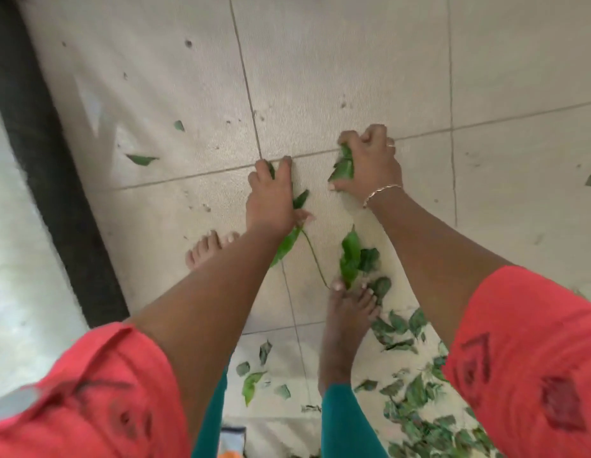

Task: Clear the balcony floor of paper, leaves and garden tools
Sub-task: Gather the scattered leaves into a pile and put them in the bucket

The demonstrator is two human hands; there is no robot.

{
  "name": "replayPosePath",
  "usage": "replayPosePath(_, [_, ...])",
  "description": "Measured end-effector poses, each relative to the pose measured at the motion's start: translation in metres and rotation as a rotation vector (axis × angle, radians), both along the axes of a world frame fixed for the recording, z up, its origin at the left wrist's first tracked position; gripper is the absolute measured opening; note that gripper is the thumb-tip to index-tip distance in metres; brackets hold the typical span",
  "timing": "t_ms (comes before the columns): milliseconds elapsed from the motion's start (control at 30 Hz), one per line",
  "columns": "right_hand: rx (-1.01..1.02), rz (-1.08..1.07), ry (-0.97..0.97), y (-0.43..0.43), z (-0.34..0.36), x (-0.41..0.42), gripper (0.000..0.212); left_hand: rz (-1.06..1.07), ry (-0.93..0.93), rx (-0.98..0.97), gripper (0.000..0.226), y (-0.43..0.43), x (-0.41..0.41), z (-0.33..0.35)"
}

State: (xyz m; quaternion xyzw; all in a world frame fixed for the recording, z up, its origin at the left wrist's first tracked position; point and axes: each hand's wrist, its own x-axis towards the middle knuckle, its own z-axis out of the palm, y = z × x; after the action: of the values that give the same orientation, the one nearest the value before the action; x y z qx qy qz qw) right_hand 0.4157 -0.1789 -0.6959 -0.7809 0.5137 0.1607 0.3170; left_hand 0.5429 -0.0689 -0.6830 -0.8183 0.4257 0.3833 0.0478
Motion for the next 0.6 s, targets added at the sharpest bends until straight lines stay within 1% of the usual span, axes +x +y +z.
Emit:
replayPosePath(33, [-0.024,0.008,-0.023,0.005,-0.005,0.002,0.052,-0.031,-0.029,-0.012,0.082,0.001,-0.004,-0.003])
replayPosePath(100, [-0.062,-0.033,-0.095,0.013,-0.012,0.000,0.022,-0.078,-0.046,-0.063,0.056,0.004,-0.010,-0.008])
replayPosePath(133, [-0.075,-0.052,-0.116,0.014,-0.014,-0.003,0.011,-0.095,-0.044,-0.093,0.043,0.005,-0.010,-0.011])
replayPosePath(167, [-0.091,-0.070,-0.140,0.014,-0.013,-0.006,0.011,-0.106,-0.037,-0.114,0.033,0.005,-0.011,-0.013])
replayPosePath(233, [-0.044,-0.129,-0.177,0.011,-0.008,-0.017,0.021,-0.081,0.009,-0.131,0.021,0.005,-0.010,-0.014])
replayPosePath(333, [0.080,-0.278,-0.245,0.011,0.010,-0.039,0.024,0.041,0.101,-0.184,0.020,0.005,-0.004,-0.005])
replayPosePath(400, [0.178,-0.296,-0.252,0.023,0.021,-0.057,0.023,0.036,0.137,-0.233,0.020,0.015,-0.001,0.003])
replayPosePath(467, [0.247,-0.238,-0.208,0.047,0.026,-0.074,0.025,-0.081,0.109,-0.247,0.019,0.032,-0.002,0.011])
replayPosePath(500, [0.257,-0.215,-0.190,0.061,0.025,-0.081,0.026,-0.158,0.093,-0.228,0.025,0.040,-0.004,0.018])
replayPosePath(567, [0.221,-0.201,-0.183,0.089,0.018,-0.092,0.022,-0.276,0.084,-0.124,0.036,0.058,-0.009,0.026])
replayPosePath(600, [0.194,-0.211,-0.179,0.101,0.015,-0.094,0.021,-0.285,0.075,-0.047,0.039,0.064,-0.011,0.028])
